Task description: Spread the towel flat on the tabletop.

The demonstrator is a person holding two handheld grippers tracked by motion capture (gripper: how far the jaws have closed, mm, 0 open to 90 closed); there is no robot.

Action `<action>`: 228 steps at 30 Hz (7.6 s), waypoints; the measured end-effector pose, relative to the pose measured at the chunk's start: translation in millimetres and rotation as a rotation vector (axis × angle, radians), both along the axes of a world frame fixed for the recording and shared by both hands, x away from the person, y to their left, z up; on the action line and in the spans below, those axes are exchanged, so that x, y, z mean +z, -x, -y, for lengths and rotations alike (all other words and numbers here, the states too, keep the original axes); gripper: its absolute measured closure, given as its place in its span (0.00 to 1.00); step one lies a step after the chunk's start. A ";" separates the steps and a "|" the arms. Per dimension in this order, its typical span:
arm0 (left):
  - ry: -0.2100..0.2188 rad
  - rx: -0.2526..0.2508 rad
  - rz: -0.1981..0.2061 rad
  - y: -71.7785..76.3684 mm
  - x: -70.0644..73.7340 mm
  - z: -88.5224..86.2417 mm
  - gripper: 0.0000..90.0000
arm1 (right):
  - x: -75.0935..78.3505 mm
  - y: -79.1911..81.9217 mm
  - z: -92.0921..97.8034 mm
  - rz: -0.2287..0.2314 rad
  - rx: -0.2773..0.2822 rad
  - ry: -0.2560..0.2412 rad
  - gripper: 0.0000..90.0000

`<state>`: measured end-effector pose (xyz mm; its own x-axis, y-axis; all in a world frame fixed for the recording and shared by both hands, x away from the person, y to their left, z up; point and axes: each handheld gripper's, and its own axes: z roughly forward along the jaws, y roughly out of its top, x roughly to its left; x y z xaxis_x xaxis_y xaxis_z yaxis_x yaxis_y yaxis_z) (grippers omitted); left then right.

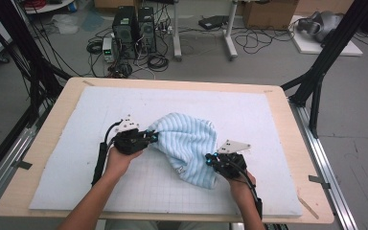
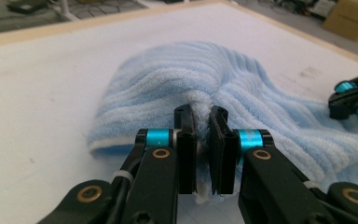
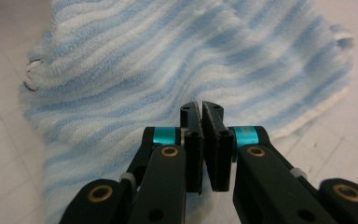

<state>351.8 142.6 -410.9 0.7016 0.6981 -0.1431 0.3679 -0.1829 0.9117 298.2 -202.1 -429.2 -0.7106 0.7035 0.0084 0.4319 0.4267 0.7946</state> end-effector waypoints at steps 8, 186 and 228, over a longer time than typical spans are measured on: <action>-0.026 0.068 0.068 -30.4 -9.1 11.6 0.92 | 3.0 -37.3 7.0 0.013 -0.143 0.007 0.96; -0.359 -0.158 0.046 47.5 -40.9 76.6 0.84 | -5.4 30.2 69.5 0.065 -0.277 -0.152 0.54; -0.134 -0.191 -0.035 156.1 -34.7 -30.9 0.90 | -21.2 43.6 24.7 -0.100 -0.239 -0.053 0.52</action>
<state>195.8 173.5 -445.5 0.8188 0.5678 -0.0844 0.3460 -0.3710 0.8617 254.6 -226.8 -450.3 -0.5182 0.8480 0.1112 0.5927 0.2623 0.7615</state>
